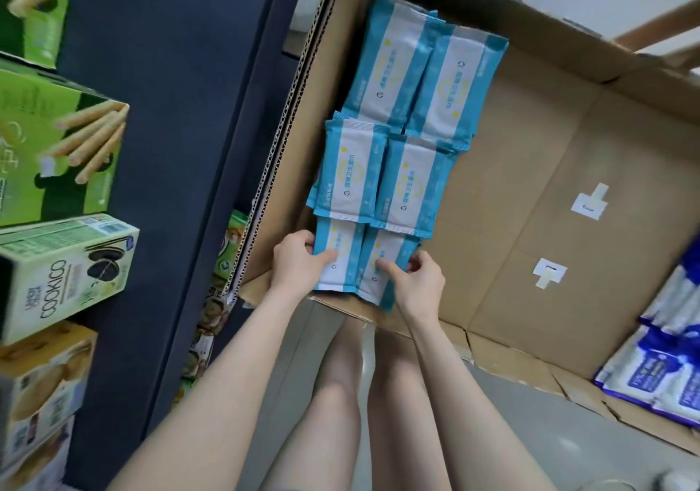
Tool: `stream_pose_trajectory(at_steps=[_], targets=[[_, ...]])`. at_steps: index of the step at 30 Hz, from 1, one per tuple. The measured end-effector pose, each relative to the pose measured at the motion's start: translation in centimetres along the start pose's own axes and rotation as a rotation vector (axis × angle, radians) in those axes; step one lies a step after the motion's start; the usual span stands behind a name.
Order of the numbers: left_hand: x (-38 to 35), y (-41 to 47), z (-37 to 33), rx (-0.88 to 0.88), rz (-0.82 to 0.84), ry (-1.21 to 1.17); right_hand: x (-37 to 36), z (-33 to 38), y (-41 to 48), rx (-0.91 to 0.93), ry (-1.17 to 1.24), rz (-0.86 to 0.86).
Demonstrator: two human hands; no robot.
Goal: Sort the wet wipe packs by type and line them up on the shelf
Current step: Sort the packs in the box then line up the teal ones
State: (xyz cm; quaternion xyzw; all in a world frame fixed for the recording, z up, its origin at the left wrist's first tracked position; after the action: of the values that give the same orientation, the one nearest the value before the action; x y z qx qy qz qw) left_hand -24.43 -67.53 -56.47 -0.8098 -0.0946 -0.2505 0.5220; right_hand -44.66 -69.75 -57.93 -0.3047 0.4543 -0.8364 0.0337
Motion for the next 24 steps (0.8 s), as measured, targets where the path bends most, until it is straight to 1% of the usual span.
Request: stream_pose_trajectory(at_steps=[3, 5, 8, 12, 16, 18, 22, 24], targets=[[0.3, -1.4, 0.0, 0.006, 0.009, -0.043, 0.8, -0.2, -1.1, -0.018, 0.085, 0.067], [0.7, -3.0, 0.2, 0.020, -0.005, -0.114, 1.8, -0.5, -2.4, -0.034, 0.139, 0.100], [2.1, -6.6, 0.1, 0.002, -0.057, -0.339, 4.4, -0.1, -5.4, -0.014, 0.203, 0.132], [4.6, -13.0, -0.5, -0.049, -0.087, -0.651, 8.3, 2.6, -10.6, 0.090, 0.387, 0.196], [6.5, -19.6, -0.7, -0.139, -0.087, -0.864, 10.9, 5.5, -15.4, 0.184, 0.451, 0.289], [7.5, -23.8, -0.2, -0.196, -0.149, -0.939, 12.0, 6.4, -18.6, 0.235, 0.468, 0.355], [8.5, -31.3, 2.7, -0.220, -0.413, -1.116, 13.5, 7.0, -23.8, 0.340, 0.432, 0.463], [8.5, -35.0, 4.6, -0.226, -0.526, -1.196, 13.8, 7.0, -26.4, 0.412, 0.397, 0.547]])
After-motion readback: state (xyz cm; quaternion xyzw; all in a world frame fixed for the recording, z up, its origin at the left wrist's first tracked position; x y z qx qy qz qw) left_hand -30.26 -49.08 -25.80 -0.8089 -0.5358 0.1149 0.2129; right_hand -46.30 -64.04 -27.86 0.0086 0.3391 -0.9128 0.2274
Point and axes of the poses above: each hand's wrist, its own y-axis towards the middle knuckle, its own x-axis out of the back of the hand, z = x × y, the point moved 6 cm from there along y, towards the middle knuckle, and after that the axes turned 3 degrees about -y, right-handed, at the moved point
